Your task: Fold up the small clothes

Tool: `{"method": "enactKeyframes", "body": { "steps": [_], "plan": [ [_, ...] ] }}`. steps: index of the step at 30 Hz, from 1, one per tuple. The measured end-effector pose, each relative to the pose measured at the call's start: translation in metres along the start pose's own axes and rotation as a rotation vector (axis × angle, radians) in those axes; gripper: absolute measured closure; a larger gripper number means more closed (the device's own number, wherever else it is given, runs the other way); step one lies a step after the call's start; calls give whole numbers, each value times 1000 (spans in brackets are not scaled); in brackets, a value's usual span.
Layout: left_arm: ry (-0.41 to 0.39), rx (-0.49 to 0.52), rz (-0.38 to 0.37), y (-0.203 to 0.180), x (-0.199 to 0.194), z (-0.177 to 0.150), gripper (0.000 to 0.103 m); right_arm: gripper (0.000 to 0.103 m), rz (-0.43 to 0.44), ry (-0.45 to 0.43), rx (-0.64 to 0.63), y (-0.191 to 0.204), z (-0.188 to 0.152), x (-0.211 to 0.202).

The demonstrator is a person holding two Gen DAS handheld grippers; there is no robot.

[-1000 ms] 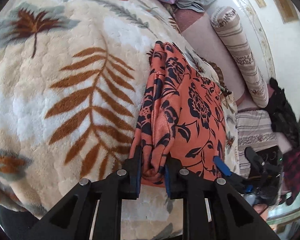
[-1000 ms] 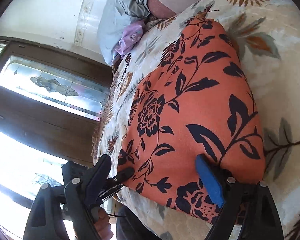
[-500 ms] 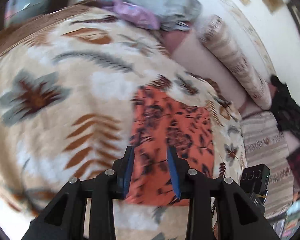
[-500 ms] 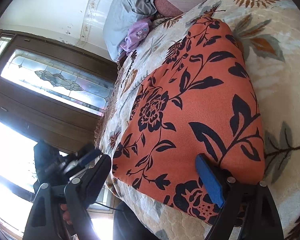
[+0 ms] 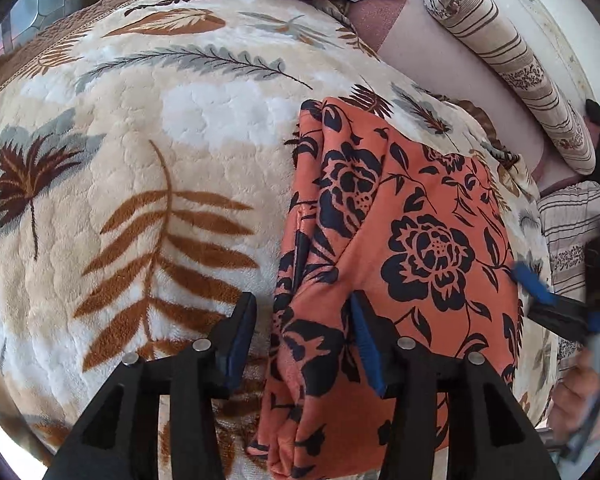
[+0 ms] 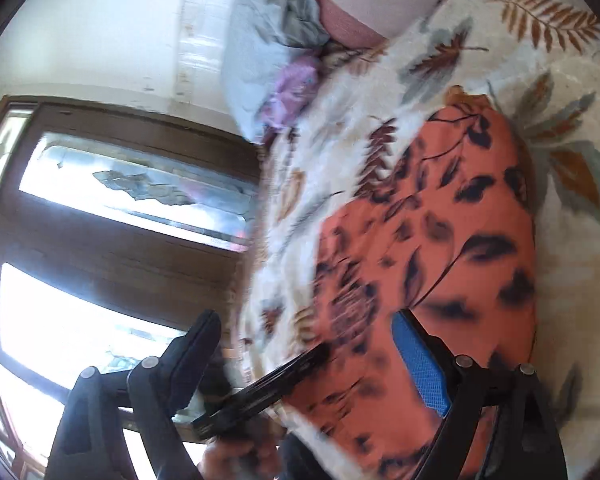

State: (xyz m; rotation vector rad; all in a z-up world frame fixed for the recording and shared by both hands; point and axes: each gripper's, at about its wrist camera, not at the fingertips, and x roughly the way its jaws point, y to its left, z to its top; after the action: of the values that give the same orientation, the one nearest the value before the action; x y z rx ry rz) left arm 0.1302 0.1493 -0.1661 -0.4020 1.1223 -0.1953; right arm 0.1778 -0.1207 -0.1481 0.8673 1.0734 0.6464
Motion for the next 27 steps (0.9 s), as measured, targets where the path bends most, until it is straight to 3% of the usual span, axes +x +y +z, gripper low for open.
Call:
{"method": "enactKeyframes", "body": {
  "steps": [1,3,6,9,11,14,15,16,18,21,25,27],
  "plan": [
    [0,10,2,-2,0,0,51,16,-43,35,79,-22,7,13],
    [3,26,24,-10,1,1,51,21,-14,15,191,-47,12,17],
    [-39,46,41,-28,-25,4,55,19,-48,38,83,-25,8,12],
    [-141,150,-13,-62,-51,10,52,19,-36,38,75,-21,-4,7],
    [-171,229,33,-79,-46,12,42,19,-1,18,88,-21,-9,-7],
    [-21,240,209,-66,11,14,42,19,1,-67,84,-24,-30,-46],
    [-3,217,188,-55,24,11,40,18,-23,-94,92,-32,-36,-59],
    [-33,188,166,-48,23,8,33,18,-62,-102,111,-41,-45,-67],
    [-44,150,133,-41,22,7,33,18,-108,-46,145,-61,-62,-68],
    [-51,166,134,-40,24,7,32,45,-140,48,91,-59,-82,-49],
    [-56,171,125,-39,27,7,31,58,-303,35,-45,-33,-91,-43],
    [-63,182,139,-40,24,2,30,60,-439,57,-159,-28,-99,-29]
  ]
}}
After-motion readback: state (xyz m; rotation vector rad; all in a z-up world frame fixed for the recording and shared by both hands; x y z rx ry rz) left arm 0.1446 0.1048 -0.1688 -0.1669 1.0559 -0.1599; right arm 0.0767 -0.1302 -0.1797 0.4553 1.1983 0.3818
